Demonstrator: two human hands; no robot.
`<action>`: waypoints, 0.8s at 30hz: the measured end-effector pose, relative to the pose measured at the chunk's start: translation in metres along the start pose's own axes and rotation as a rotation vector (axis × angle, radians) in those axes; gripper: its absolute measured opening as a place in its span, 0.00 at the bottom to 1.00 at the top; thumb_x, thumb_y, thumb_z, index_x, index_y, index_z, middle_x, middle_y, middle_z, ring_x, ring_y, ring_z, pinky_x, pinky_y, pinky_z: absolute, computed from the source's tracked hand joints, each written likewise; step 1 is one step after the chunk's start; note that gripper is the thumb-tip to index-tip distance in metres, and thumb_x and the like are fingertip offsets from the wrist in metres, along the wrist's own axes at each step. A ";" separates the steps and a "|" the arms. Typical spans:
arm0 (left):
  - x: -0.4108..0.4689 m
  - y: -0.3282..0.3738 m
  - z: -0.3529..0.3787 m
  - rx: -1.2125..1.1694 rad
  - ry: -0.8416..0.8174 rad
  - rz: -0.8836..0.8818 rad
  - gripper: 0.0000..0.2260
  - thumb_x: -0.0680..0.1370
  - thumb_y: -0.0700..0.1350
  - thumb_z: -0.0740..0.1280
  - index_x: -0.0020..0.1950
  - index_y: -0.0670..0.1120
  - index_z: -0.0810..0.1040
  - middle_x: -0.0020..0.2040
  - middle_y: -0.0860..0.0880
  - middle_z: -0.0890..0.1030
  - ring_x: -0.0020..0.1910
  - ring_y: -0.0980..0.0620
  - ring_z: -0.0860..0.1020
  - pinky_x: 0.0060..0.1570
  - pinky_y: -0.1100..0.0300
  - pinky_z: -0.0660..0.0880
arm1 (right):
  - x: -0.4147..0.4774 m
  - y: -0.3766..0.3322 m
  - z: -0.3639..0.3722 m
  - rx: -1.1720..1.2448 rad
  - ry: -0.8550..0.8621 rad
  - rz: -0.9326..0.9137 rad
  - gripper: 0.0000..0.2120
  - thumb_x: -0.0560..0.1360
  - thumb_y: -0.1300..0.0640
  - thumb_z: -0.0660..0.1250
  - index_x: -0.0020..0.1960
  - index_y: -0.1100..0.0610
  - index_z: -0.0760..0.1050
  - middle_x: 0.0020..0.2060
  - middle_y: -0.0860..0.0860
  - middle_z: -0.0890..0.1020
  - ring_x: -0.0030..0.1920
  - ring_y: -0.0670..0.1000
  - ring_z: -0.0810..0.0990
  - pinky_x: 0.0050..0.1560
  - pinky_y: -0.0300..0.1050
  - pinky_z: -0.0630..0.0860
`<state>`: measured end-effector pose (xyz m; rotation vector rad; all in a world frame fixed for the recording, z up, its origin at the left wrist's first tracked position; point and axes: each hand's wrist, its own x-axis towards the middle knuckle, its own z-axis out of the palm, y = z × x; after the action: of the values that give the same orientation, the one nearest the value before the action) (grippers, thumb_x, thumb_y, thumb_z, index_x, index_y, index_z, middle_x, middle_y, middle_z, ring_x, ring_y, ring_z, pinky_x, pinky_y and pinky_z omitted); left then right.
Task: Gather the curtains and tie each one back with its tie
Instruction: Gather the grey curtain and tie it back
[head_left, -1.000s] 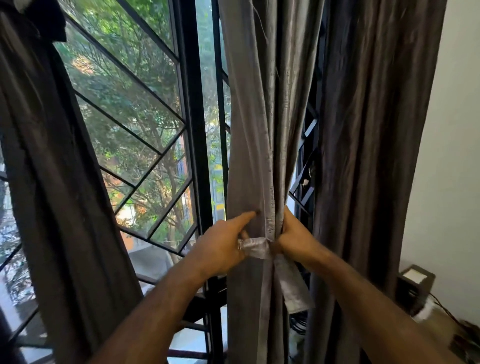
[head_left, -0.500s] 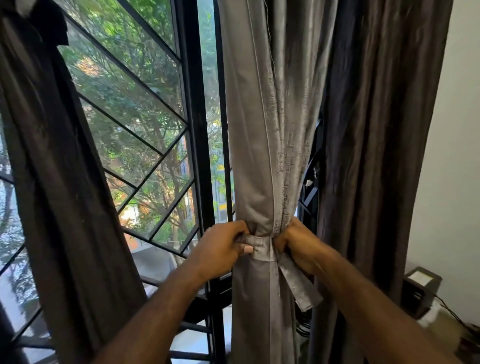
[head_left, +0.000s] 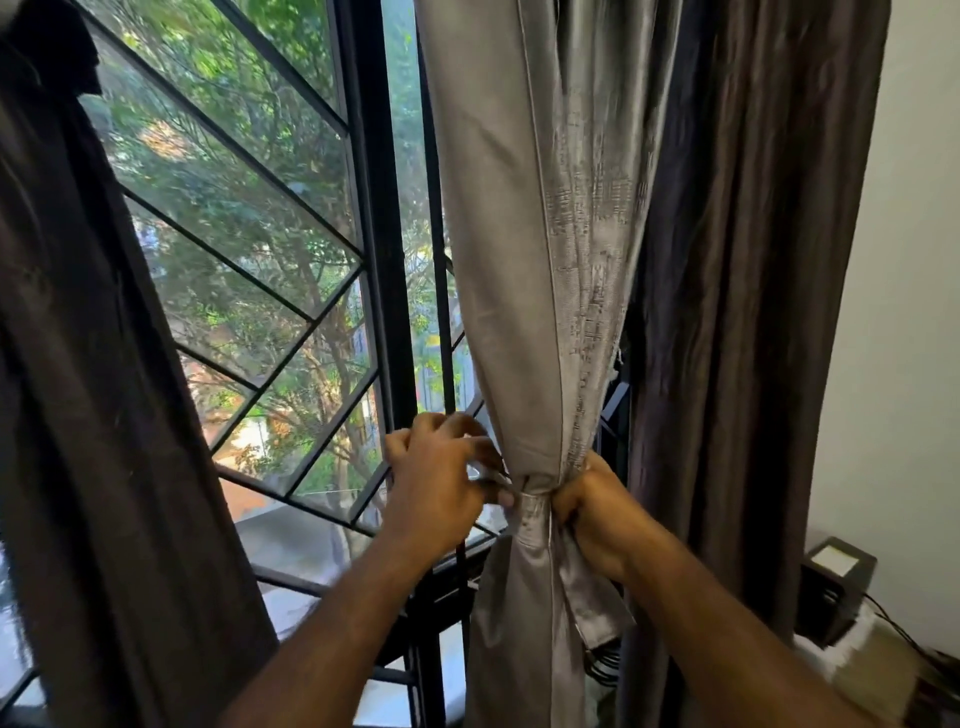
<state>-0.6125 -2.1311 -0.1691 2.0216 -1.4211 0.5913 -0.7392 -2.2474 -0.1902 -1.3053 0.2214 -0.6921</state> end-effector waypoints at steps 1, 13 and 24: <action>-0.003 0.003 0.007 -0.006 0.078 -0.015 0.13 0.65 0.54 0.78 0.47 0.58 0.83 0.55 0.59 0.75 0.59 0.54 0.67 0.50 0.58 0.52 | -0.002 0.000 -0.001 0.017 -0.018 0.015 0.33 0.60 0.82 0.46 0.59 0.70 0.75 0.41 0.63 0.83 0.37 0.58 0.85 0.34 0.48 0.81; -0.031 0.038 0.023 -1.118 -0.163 -0.346 0.20 0.70 0.41 0.69 0.61 0.53 0.78 0.55 0.52 0.84 0.56 0.53 0.82 0.57 0.52 0.79 | -0.006 0.006 -0.006 -0.136 0.040 -0.084 0.27 0.69 0.80 0.55 0.61 0.65 0.79 0.54 0.64 0.84 0.58 0.66 0.82 0.56 0.62 0.81; 0.000 0.045 0.032 -1.021 0.098 -0.513 0.11 0.73 0.44 0.75 0.51 0.54 0.79 0.46 0.54 0.86 0.46 0.55 0.85 0.51 0.54 0.81 | -0.052 0.043 0.011 -0.726 0.181 -0.267 0.40 0.67 0.53 0.74 0.70 0.33 0.58 0.65 0.34 0.71 0.63 0.34 0.74 0.59 0.32 0.74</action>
<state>-0.6542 -2.1647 -0.1830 1.3728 -0.7988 -0.2407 -0.7594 -2.2038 -0.2390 -1.9885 0.4810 -1.0093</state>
